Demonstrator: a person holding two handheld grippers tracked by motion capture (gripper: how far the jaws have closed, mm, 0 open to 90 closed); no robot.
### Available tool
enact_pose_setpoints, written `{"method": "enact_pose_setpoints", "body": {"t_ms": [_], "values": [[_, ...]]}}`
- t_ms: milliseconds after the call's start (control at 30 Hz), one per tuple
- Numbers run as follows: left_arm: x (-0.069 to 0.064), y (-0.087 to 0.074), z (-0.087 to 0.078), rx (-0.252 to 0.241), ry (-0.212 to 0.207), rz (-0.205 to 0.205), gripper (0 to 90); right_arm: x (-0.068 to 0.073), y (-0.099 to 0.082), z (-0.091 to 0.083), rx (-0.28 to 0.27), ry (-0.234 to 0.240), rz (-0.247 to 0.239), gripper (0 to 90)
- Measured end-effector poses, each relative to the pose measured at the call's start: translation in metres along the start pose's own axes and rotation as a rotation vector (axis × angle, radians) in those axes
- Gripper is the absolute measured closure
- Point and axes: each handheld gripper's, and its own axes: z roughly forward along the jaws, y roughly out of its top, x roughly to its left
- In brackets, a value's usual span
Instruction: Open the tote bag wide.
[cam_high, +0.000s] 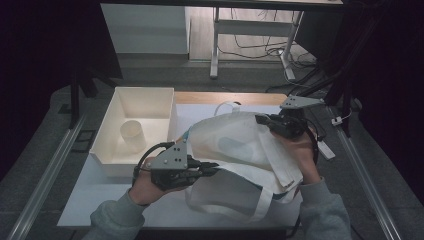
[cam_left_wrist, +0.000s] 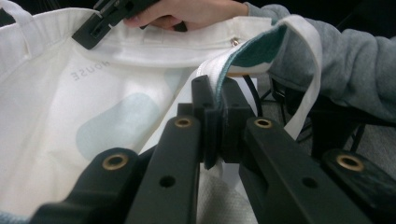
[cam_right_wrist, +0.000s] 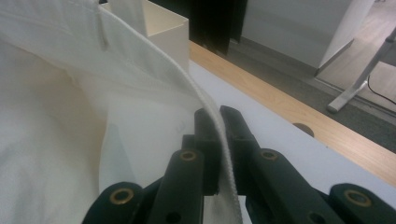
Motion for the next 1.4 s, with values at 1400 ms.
{"method": "enact_pose_setpoints", "body": {"t_ms": [1400], "values": [[0.024,-0.078,0.116,0.429,-0.079,-0.079,87.0,-0.064,-0.088,0.092,0.196,-0.188,0.078,86.5]]}}
